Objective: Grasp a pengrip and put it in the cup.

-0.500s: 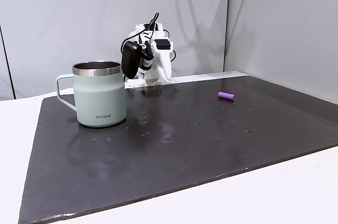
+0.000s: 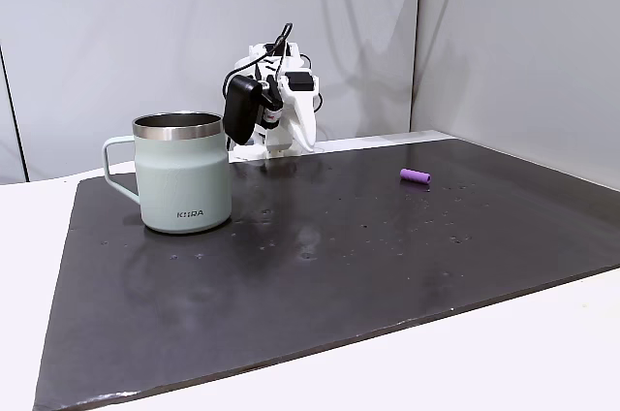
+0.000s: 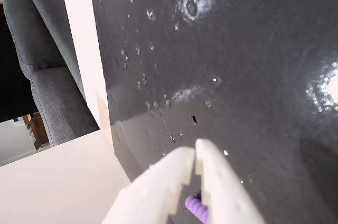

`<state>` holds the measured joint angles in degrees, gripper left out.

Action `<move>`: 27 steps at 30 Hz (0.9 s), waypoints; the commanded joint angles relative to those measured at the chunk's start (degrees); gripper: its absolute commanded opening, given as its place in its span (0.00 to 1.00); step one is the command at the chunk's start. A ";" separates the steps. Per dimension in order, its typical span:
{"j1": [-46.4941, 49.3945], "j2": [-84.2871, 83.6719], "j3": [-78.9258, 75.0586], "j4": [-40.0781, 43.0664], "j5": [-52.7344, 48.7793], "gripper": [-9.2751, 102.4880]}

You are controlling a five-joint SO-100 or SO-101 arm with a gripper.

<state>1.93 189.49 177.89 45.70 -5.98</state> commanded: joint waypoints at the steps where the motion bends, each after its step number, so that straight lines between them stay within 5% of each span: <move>1: -0.53 0.62 -0.26 -1.49 -0.97 0.08; 11: -3.52 -1.58 -10.72 -1.76 -18.02 0.08; 19: -8.09 -35.60 -40.96 1.23 -29.18 0.08; 27: -15.03 -62.93 -72.86 15.82 -46.32 0.12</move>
<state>-10.81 131.66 118.92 58.18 -46.58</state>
